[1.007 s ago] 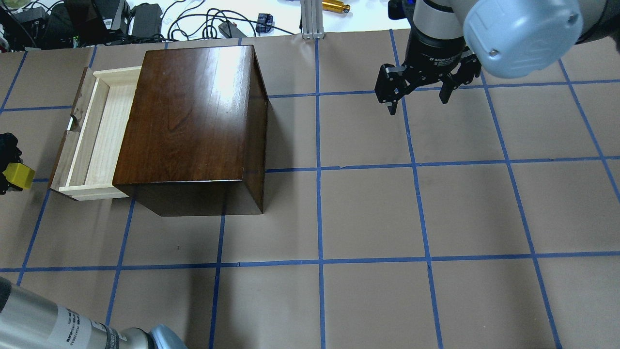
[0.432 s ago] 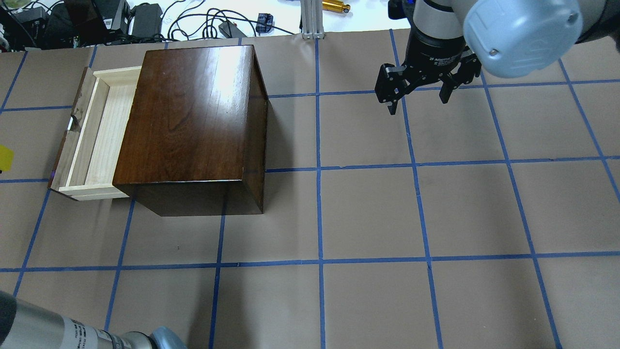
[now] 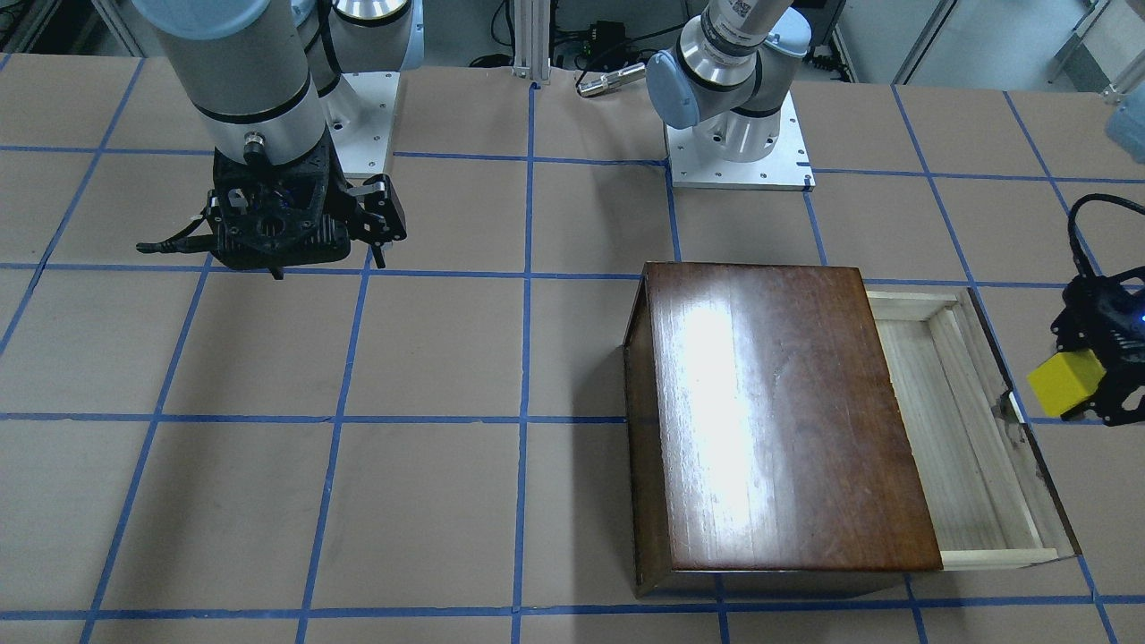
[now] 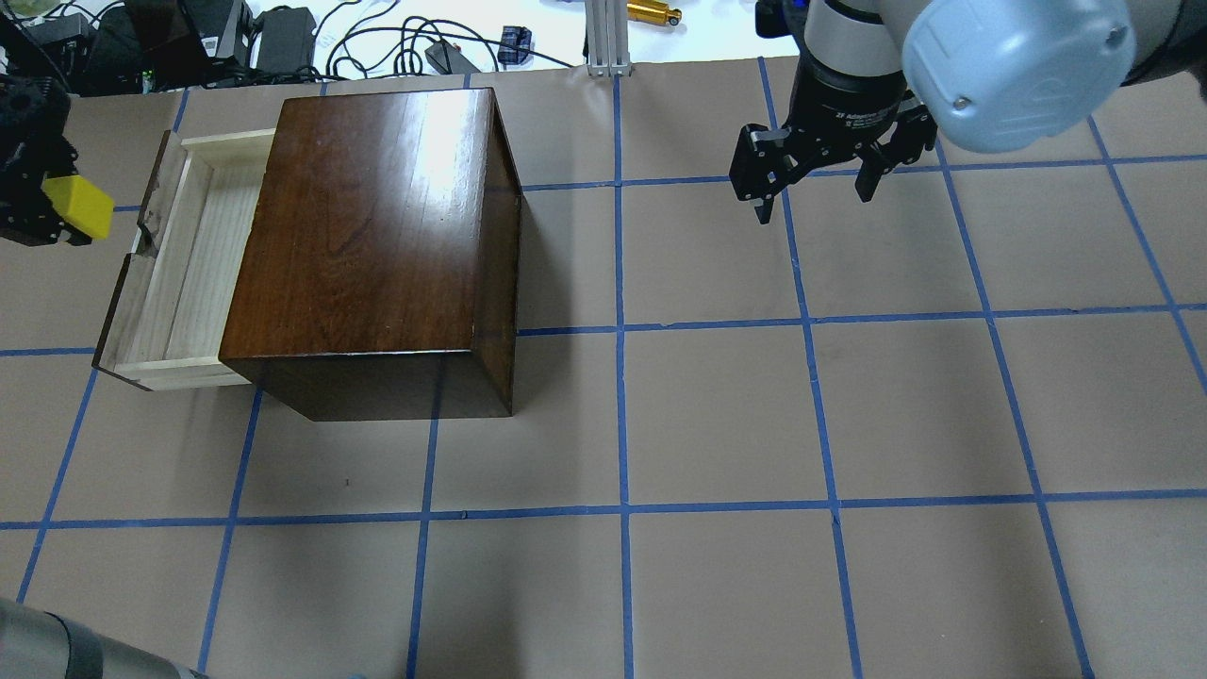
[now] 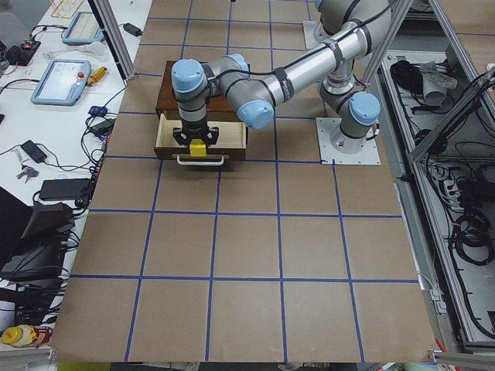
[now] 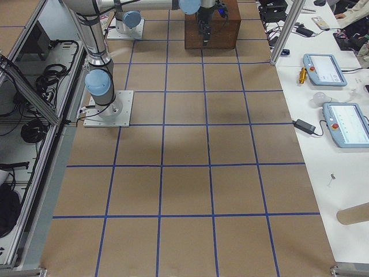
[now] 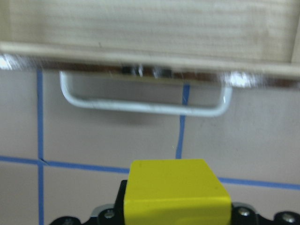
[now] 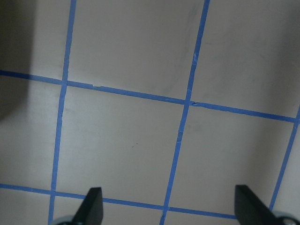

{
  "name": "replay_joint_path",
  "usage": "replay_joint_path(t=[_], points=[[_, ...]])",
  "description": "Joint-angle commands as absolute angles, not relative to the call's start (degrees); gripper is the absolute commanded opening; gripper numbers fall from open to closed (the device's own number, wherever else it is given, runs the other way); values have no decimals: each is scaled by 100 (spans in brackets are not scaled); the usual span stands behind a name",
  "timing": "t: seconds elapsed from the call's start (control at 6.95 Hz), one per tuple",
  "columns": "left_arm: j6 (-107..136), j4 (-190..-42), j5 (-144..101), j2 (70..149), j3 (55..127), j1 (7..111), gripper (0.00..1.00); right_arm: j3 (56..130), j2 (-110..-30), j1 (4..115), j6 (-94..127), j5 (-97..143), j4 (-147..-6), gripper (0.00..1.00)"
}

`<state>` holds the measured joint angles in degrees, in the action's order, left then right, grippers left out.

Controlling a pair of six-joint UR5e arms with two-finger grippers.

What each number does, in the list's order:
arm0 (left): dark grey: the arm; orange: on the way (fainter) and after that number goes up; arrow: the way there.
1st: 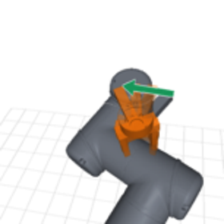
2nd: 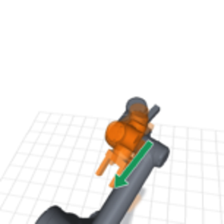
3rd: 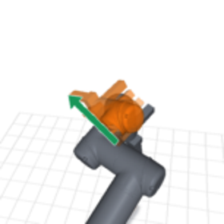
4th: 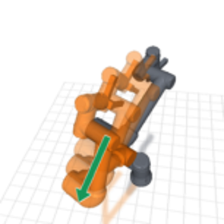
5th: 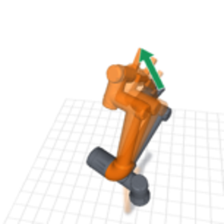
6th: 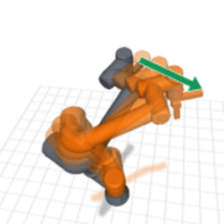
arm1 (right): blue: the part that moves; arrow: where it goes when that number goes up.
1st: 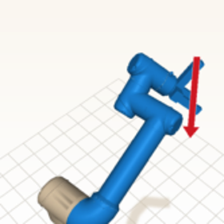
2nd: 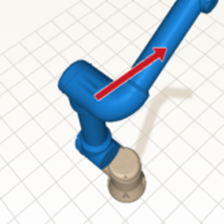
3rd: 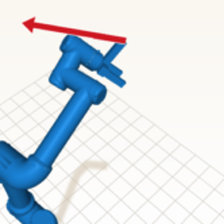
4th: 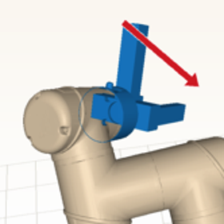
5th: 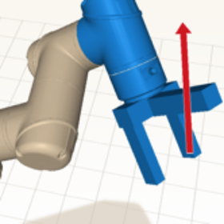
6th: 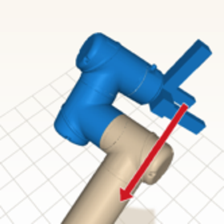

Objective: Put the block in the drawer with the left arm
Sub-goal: 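Lift the yellow cube and carry it over the open drawer, then lower the cube into the drawer and open the left gripper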

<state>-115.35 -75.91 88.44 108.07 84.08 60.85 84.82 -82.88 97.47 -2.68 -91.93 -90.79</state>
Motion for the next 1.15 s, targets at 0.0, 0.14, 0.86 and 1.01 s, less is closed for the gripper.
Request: replay_joint_path(t=[0.0,0.14,0.86,1.01], points=[[-11268,-7594,8650,10951,8507,6547,0,8481,-8288,9747,-272,-9185,-9079,100],[-11189,-7602,8518,11003,8708,6583,0,8481,-8288,9747,-264,-9193,-9079,100],[-11048,-7515,8534,10908,9115,6592,100,8481,-8288,9747,-264,-9193,-9079,100],[-11039,-7523,8517,10716,9088,6635,100,8481,-8288,9747,-264,-9193,-9079,100]])
